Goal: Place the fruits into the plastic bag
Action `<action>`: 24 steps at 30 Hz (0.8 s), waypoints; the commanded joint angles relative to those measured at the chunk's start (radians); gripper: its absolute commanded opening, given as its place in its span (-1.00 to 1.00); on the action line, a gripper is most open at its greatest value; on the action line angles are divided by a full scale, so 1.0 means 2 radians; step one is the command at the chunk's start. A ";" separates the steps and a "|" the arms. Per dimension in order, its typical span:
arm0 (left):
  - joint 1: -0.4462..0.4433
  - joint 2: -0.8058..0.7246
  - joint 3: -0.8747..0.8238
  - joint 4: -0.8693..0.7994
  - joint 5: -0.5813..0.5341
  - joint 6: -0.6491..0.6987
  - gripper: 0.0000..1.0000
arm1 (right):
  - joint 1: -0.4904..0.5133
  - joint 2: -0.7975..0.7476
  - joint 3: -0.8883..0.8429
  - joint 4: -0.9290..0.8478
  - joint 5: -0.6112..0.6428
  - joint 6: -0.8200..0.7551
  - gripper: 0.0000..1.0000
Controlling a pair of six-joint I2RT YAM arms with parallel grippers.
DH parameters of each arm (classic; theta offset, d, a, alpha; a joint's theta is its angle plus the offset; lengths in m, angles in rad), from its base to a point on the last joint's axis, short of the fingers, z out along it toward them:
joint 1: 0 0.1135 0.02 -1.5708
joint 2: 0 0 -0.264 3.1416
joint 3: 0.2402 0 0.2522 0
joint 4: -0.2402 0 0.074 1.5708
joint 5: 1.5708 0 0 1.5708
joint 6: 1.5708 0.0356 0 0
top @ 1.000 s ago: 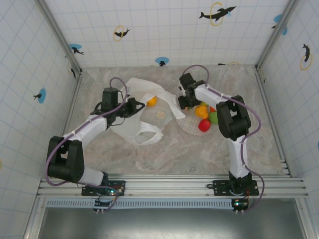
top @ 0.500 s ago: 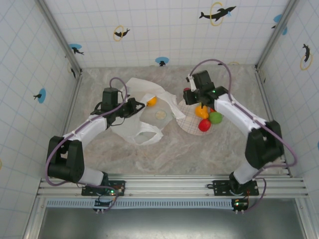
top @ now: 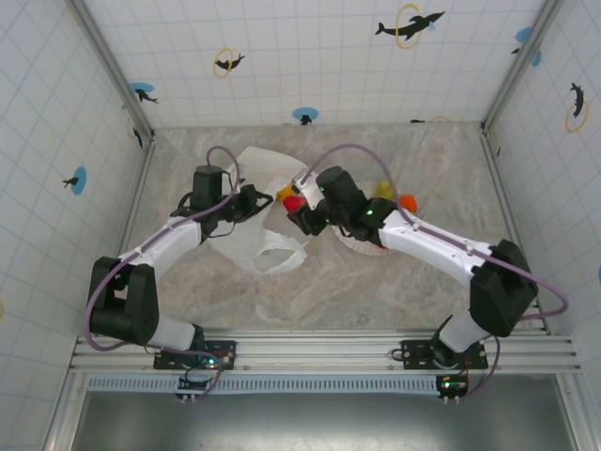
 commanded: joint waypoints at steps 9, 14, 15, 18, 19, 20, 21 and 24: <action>0.004 -0.004 0.012 0.005 0.008 -0.005 -1.00 | 0.017 0.088 -0.068 0.128 0.019 0.008 0.25; 0.004 -0.011 0.004 0.024 0.015 -0.014 -1.00 | 0.033 0.139 -0.058 0.199 0.046 0.040 0.25; 0.004 -0.011 0.004 0.025 0.016 -0.015 -1.00 | 0.034 0.145 -0.059 0.215 0.048 0.049 0.25; 0.004 -0.011 0.003 0.026 0.021 -0.021 -1.00 | 0.034 0.167 -0.055 0.263 0.052 0.083 0.26; 0.004 -0.010 0.003 0.029 0.023 -0.023 -1.00 | 0.035 0.174 -0.055 0.280 0.058 0.096 0.26; 0.004 -0.011 0.002 0.032 0.024 -0.025 -1.00 | 0.036 0.182 -0.056 0.296 0.064 0.107 0.26; 0.003 -0.011 0.001 0.033 0.024 -0.026 -1.00 | 0.035 0.190 -0.056 0.309 0.069 0.117 0.27; 0.004 -0.012 0.000 0.034 0.024 -0.026 -1.00 | 0.035 0.213 -0.044 0.326 0.088 0.151 0.29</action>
